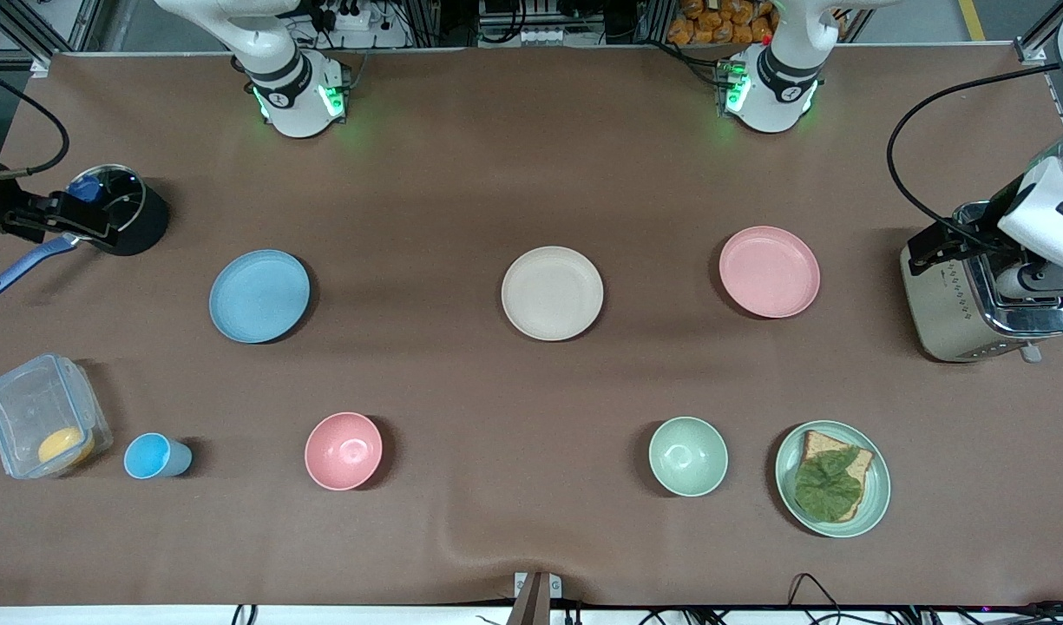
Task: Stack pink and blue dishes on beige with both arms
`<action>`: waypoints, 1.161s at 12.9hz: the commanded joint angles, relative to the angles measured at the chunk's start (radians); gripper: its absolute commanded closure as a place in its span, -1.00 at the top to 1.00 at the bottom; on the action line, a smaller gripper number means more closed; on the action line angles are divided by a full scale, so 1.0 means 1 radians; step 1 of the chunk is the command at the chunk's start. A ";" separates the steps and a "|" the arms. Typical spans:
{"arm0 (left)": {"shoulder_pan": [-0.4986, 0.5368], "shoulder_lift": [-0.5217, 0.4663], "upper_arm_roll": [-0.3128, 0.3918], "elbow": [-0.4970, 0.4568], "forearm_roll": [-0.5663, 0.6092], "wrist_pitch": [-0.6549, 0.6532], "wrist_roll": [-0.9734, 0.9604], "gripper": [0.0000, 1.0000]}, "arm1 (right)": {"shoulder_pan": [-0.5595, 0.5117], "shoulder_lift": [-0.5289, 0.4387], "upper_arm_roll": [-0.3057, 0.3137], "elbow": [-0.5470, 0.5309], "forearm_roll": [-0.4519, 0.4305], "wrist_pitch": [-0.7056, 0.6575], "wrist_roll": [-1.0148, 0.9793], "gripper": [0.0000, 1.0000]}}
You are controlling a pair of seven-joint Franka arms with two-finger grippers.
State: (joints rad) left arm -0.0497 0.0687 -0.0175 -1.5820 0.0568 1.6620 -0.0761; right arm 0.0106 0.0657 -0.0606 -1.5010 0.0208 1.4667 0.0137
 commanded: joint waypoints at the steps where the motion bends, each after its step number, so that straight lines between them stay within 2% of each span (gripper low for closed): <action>1: 0.002 -0.004 0.007 0.007 -0.022 -0.018 0.021 1.00 | 0.000 -0.006 -0.001 0.001 0.001 -0.006 0.009 1.00; 11: 0.002 -0.004 0.007 0.002 -0.022 -0.018 0.019 1.00 | -0.001 -0.007 -0.001 -0.001 0.001 -0.012 0.008 1.00; 15: 0.002 -0.004 0.008 0.005 -0.022 -0.024 0.016 1.00 | -0.047 -0.006 -0.007 -0.012 0.001 -0.017 -0.053 1.00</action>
State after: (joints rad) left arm -0.0496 0.0687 -0.0143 -1.5820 0.0568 1.6517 -0.0761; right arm -0.0003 0.0657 -0.0703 -1.5040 0.0208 1.4599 0.0055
